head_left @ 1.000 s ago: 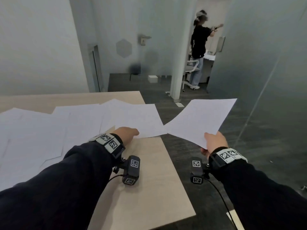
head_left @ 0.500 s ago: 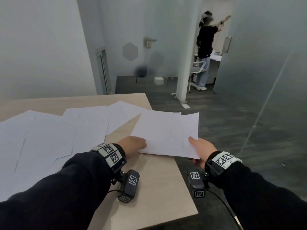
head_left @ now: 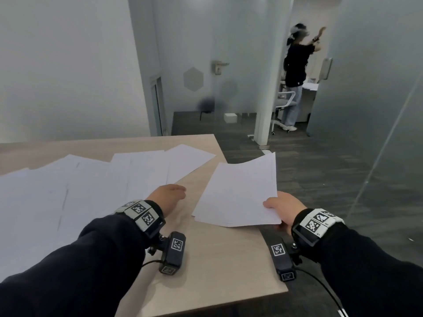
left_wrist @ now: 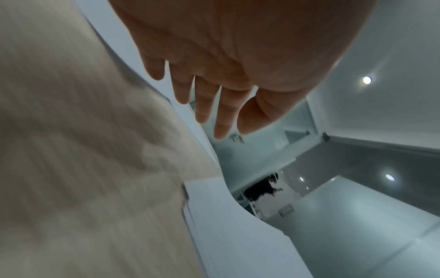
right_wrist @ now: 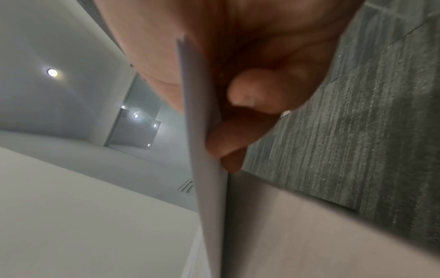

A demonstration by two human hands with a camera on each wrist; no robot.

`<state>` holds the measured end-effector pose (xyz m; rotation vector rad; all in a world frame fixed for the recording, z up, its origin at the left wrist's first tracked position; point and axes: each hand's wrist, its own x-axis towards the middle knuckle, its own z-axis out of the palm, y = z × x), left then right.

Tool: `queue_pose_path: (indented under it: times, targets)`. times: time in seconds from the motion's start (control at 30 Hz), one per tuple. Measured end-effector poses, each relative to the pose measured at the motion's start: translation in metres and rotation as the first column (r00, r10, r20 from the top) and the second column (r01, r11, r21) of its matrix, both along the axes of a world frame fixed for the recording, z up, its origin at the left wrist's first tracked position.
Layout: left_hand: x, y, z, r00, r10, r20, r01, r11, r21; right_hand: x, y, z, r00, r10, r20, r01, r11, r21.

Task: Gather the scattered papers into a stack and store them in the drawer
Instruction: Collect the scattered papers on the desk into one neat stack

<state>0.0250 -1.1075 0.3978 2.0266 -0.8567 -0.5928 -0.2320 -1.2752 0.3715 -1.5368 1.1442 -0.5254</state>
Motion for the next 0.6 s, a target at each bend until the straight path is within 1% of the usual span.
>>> queue_pose_path:
  times: [0.13,0.2,0.23,0.27,0.3,0.33,0.37,0.4,0.43,0.5,0.53,0.57,0.6]
  targets:
    - [0.025,0.028,0.008,0.993,0.103,-0.053,-0.095,0.985,0.142,0.011,0.016,0.018,0.998,-0.016,0.059,0.015,1.0,0.013]
    - [0.029,0.039,0.006,0.994,0.041,0.098,-0.066,0.96,0.272,0.019,0.024,0.026,0.998,0.005,0.055,-0.005,1.0,-0.008]
    - [0.032,0.043,0.004,0.986,0.0,0.169,-0.051,0.954,0.296,0.023,0.029,0.03,0.999,0.02,0.045,-0.019,1.0,-0.013]
    - [0.031,0.047,0.003,0.979,-0.032,0.201,-0.029,0.956,0.291,0.027,0.034,0.032,0.999,0.035,0.038,-0.035,0.999,-0.007]
    - [0.028,0.051,0.006,0.979,-0.046,0.2,-0.014,0.957,0.288,0.031,0.04,0.033,0.998,0.054,0.033,-0.054,0.999,0.009]
    - [0.023,0.056,0.009,0.983,-0.028,0.183,-0.026,0.957,0.288,0.035,0.046,0.034,0.997,0.072,0.026,-0.073,0.997,0.026]
    - [0.018,0.062,0.009,0.985,-0.049,0.165,0.001,0.961,0.277,0.039,0.053,0.034,0.996,0.089,0.019,-0.09,0.995,0.043]
    - [0.013,0.067,0.013,0.987,-0.062,0.15,0.014,0.954,0.298,0.044,0.06,0.034,0.995,0.098,0.016,-0.099,0.993,0.061]
    - [0.013,0.07,0.014,0.992,-0.042,0.115,0.01,0.964,0.265,0.048,0.067,0.033,0.994,0.103,0.021,-0.105,0.991,0.081]
    - [0.001,0.08,0.015,0.99,-0.096,0.1,0.067,0.963,0.26,0.057,0.08,0.03,0.991,0.135,0.013,-0.135,0.987,0.084]
    - [-0.004,0.084,0.011,0.976,-0.162,0.146,0.114,0.949,0.295,0.062,0.086,0.029,0.989,0.149,0.008,-0.149,0.986,0.079]
    - [-0.007,0.087,0.009,0.978,-0.174,0.112,0.13,0.937,0.323,0.066,0.093,0.028,0.988,0.153,0.012,-0.154,0.985,0.083]
    - [-0.01,0.09,0.008,0.961,-0.25,0.119,0.193,0.912,0.363,0.069,0.099,0.027,0.989,0.148,0.012,-0.148,0.984,0.096]
